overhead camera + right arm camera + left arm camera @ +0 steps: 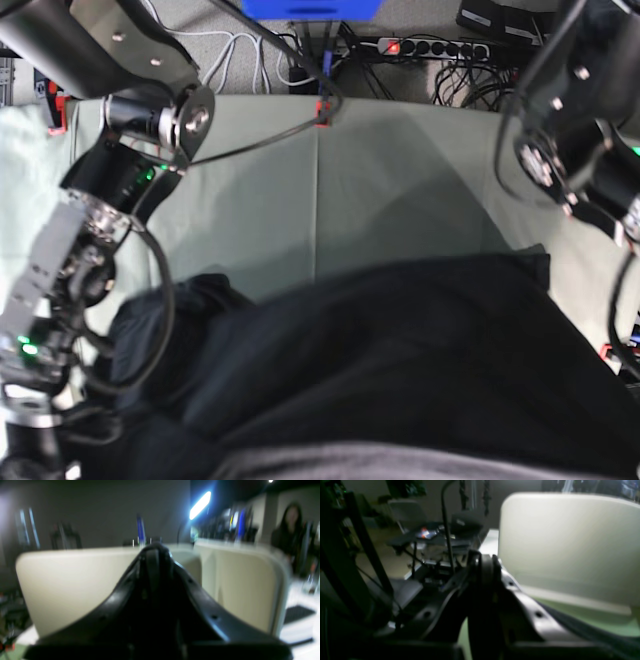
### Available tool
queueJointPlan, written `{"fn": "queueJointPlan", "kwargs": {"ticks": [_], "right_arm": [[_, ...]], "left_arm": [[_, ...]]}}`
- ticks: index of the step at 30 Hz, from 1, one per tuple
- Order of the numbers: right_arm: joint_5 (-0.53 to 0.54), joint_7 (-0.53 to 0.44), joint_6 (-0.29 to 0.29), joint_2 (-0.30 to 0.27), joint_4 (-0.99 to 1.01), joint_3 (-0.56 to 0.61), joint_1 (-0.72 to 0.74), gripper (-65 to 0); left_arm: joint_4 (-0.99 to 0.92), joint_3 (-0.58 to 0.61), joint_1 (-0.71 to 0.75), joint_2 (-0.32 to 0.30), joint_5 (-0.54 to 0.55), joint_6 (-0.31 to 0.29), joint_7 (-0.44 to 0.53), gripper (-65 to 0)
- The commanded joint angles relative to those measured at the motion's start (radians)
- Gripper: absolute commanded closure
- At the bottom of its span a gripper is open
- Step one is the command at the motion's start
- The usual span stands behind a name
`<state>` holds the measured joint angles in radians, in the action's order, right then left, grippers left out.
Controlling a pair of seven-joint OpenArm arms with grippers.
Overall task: Layout the t-shirt on the table in an organized manner, then fold the t-shirt properly
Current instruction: 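Lift the shirt high with both grippers and swing it over itself, then release the shirt onto the table and open both grippers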
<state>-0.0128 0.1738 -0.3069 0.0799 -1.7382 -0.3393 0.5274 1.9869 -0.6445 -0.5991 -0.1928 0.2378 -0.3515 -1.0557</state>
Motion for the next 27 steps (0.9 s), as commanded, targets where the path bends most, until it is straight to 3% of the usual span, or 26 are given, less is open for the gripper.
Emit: {"fn": "queueJointPlan", "kwargs": {"ticks": [1,12,19,27], "right_arm": [[0.014,-0.040,0.002,-0.002,0.010,0.004,0.026,0.0],[0.012,-0.040,0.002,-0.021,0.291,0.004,0.017,0.0],[0.007,-0.036,0.002,-0.044,0.438,0.016,0.047,0.0],[0.006,-0.030,0.005,-0.088,0.614,0.128,0.127,0.0]], "left_arm": [[-0.005,0.016,-0.017,0.000,0.007,0.002,0.028,-0.1],[-0.298,0.117,0.015,0.008,0.007,0.002,0.044,-0.1],[-0.567,0.200,-0.005,-0.004,0.007,0.002,0.263,-0.1],[-0.809,0.214,-0.069,-0.004,0.007,0.002,0.383,-0.5]]}}
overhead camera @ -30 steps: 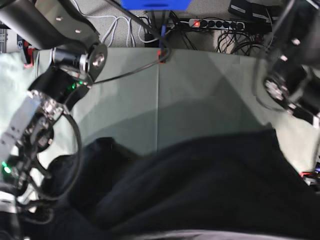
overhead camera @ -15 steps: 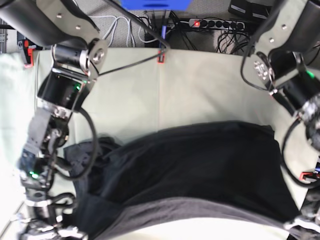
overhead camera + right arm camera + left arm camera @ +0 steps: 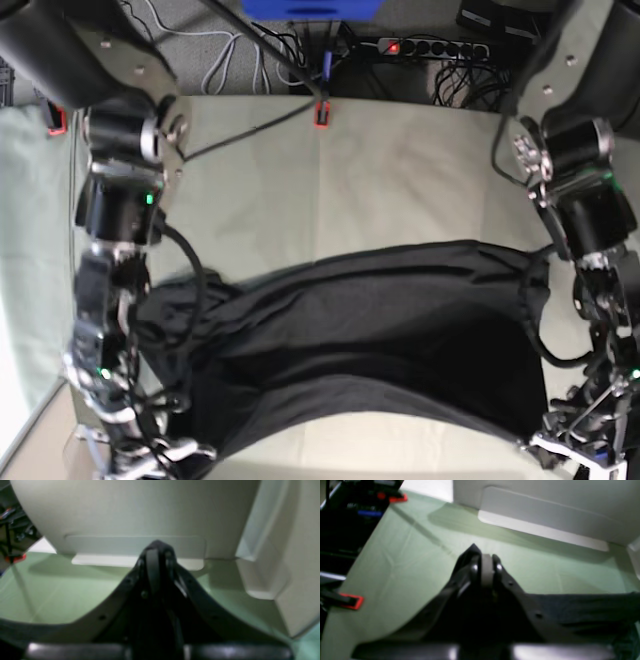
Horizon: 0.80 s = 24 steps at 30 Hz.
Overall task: Layout the t-shirt on the table in an organized manner, then fold the t-shirt properly
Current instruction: 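Release the shirt onto the table and open both grippers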
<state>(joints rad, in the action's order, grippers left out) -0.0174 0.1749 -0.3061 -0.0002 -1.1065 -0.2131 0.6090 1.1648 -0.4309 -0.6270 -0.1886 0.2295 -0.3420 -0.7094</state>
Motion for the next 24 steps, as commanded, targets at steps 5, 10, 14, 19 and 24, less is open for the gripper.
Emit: {"fn": "queueJointPlan", "kwargs": {"ticks": [5,10,14,19,24], "right_arm": [[0.010,-0.030,0.006,-0.054,0.197,0.042,0.193,-0.4],[0.010,-0.041,0.006,-0.099,0.486,0.085,0.361,-18.3],[0.010,-0.041,0.006,-0.113,0.578,0.086,0.431,-35.8],[0.014,-0.041,0.008,-0.113,0.570,0.085,0.455,-35.0],[0.012,-0.030,0.008,-0.156,0.509,0.083,0.380,-35.4]], "left_arm": [[-0.055,-0.001,-0.077,-0.016,0.015,-0.006,0.073,-0.6],[-0.144,-0.001,-0.144,-0.041,0.015,-0.006,0.075,-6.5],[-0.211,-0.001,-0.181,-0.073,0.023,-0.006,0.075,-23.1],[-0.259,-0.003,-0.221,-0.071,0.028,-0.006,0.075,-31.2],[-0.196,-0.003,-0.162,-0.067,0.028,-0.006,0.061,-31.2]]}}
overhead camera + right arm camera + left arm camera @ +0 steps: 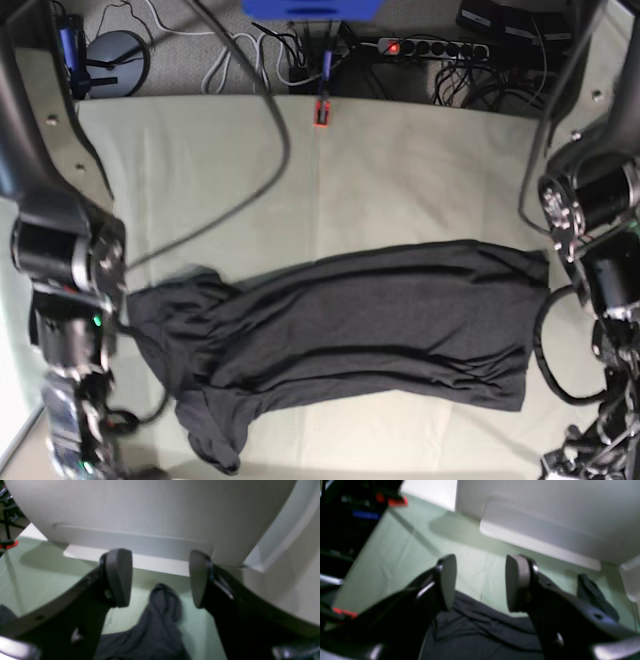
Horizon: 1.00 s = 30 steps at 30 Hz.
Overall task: Layout the t-shirt on the table in an organized manner, then fold the t-shirt properly
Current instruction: 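Release the shirt onto the table and open both grippers, then grasp the shirt edge with both grippers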
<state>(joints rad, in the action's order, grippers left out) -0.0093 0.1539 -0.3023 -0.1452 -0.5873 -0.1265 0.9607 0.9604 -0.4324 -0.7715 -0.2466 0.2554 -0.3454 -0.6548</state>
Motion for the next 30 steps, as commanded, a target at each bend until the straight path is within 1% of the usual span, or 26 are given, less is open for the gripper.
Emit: {"fn": "queueJointPlan", "kwargs": {"ticks": [1,2,4,6,10,11,14,16,18,20,24,29,30], "right_arm": [[0.004,-0.009,0.004,-0.018,-0.010,-0.003,0.008,-35.4],[0.004,-0.009,0.004,-0.020,-0.010,-0.002,-0.006,-35.4],[0.006,-0.010,0.004,-0.055,-0.010,-0.003,-0.064,-35.4],[0.007,-0.017,0.004,-0.075,-0.015,-0.003,-0.127,-35.4],[0.007,-0.009,0.004,-0.097,-0.128,-0.009,-0.294,-35.4],[0.007,-0.012,0.004,-0.100,-0.181,-0.025,-0.348,-35.4],[0.007,-0.009,0.004,-0.083,-0.323,-0.078,-0.487,-35.4],[0.007,-0.009,0.002,-0.066,-0.423,-0.112,-0.581,-35.4],[0.007,-0.009,0.002,-0.044,-0.501,-0.137,-0.665,-35.4],[0.007,-0.014,0.002,-0.027,-0.557,-0.161,-0.736,-35.3],[0.007,-0.009,0.002,0.017,-0.670,-0.216,-0.866,-35.2],[0.007,-0.009,0.002,0.072,-0.781,-0.258,-0.985,-35.2],[0.007,-0.009,0.002,0.080,-0.802,-0.261,-1.011,-35.2]], "left_arm": [[0.025,-0.001,0.007,-0.009,0.002,-0.002,0.007,-31.2],[0.038,-0.001,0.031,-0.009,0.002,-0.002,0.007,-31.2],[0.068,-0.001,0.100,-0.009,0.002,-0.002,0.007,-31.3],[0.110,-0.001,0.182,-0.009,0.002,-0.002,0.008,-31.3],[0.208,-0.001,0.361,-0.009,0.002,-0.002,0.017,-31.3],[0.237,-0.001,0.410,-0.009,0.002,-0.004,0.019,-31.3],[0.308,-0.009,0.527,-0.015,0.002,-0.004,0.020,-31.5],[0.342,-0.058,0.597,-0.012,0.000,-0.004,0.020,-31.4],[0.323,-0.115,0.623,-0.010,-0.001,-0.005,0.020,-31.4],[0.274,-0.147,0.622,-0.010,-0.003,-0.008,0.020,-31.3],[0.164,-0.162,0.611,-0.018,-0.001,-0.011,0.031,-31.3],[0.038,-0.154,0.570,-0.010,-0.009,-0.010,0.181,-31.3],[0.010,-0.135,0.556,-0.010,-0.009,-0.005,0.209,-31.3]]}}
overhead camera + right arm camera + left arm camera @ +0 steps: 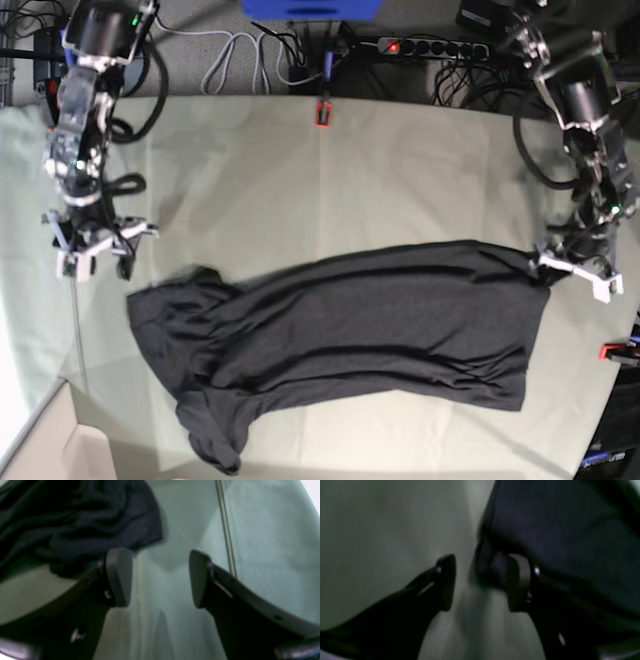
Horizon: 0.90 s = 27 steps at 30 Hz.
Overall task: Layout the t-shirt on the table in an organized manner, then fold the t-shirt properly
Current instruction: 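Grasp the shirt edge with both grippers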
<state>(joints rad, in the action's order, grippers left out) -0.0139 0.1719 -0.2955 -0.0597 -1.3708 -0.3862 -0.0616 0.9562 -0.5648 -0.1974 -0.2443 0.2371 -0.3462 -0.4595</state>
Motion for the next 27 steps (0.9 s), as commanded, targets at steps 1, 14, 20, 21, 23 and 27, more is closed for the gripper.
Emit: {"fn": "queueJointPlan", "kwargs": {"ticks": [1,14,20,21,23,27], "right_arm": [[0.012,-0.027,-0.006,-0.004,-0.038,-0.006,-0.013,-35.2],[0.012,-0.033,-0.009,-0.032,-0.083,-0.069,-0.137,-35.3],[0.012,-0.033,-0.009,-0.068,0.040,-0.075,-0.005,-35.5],[0.012,-0.035,-0.009,-0.071,0.069,-0.075,0.030,-35.5],[0.010,-0.035,-0.009,-0.075,0.140,-0.075,0.101,-35.5],[0.009,-0.030,-0.011,-0.101,0.278,-0.064,0.227,-35.5]], "left_arm": [[-0.015,0.022,-0.029,-0.017,0.008,-0.004,0.034,-31.3],[-0.270,0.121,-0.109,-0.020,0.008,-0.004,0.175,-29.0],[-0.262,0.111,-0.104,-0.028,0.015,-0.004,0.170,0.0],[-0.262,0.111,-0.103,-0.039,0.018,-0.004,0.170,0.0],[-0.262,0.111,-0.098,-0.048,0.020,-0.004,0.170,-1.3],[-0.204,0.064,-0.078,-0.063,0.020,-0.004,0.087,-0.2]]}}
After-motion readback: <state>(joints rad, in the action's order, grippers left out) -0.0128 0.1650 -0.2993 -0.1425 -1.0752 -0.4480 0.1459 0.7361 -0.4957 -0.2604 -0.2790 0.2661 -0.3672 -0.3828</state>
